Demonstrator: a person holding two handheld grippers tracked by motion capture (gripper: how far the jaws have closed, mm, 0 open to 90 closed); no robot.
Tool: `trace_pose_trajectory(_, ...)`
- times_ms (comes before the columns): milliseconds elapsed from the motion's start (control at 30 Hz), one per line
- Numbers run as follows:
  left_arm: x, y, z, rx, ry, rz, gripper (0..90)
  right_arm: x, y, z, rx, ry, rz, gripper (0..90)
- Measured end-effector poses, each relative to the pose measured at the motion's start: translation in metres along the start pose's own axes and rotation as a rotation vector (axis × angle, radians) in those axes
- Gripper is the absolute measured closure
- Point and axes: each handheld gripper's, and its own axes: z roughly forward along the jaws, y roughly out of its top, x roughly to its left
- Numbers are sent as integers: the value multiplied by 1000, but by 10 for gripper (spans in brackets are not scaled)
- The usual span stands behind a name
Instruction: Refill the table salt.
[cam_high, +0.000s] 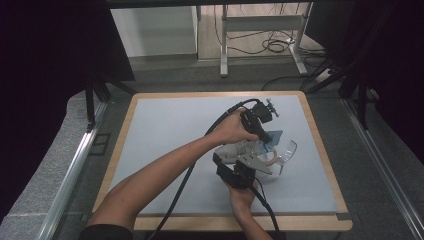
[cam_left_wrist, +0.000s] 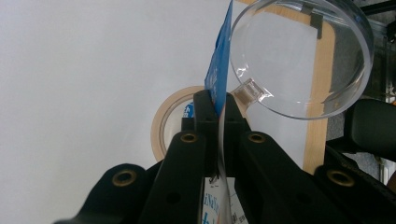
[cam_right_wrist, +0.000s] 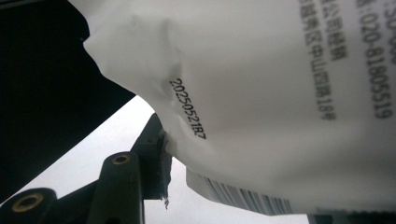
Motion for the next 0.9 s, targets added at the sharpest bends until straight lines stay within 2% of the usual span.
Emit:
trace_pose_trajectory(467, 1, -1, 0, 2, -1, 1, 900, 0, 0, 0, -1, -6, -21, 493)
trace_pose_trajectory(900, 1, 0, 0, 7, 1, -3, 900, 1, 1, 0, -1, 2, -7, 494)
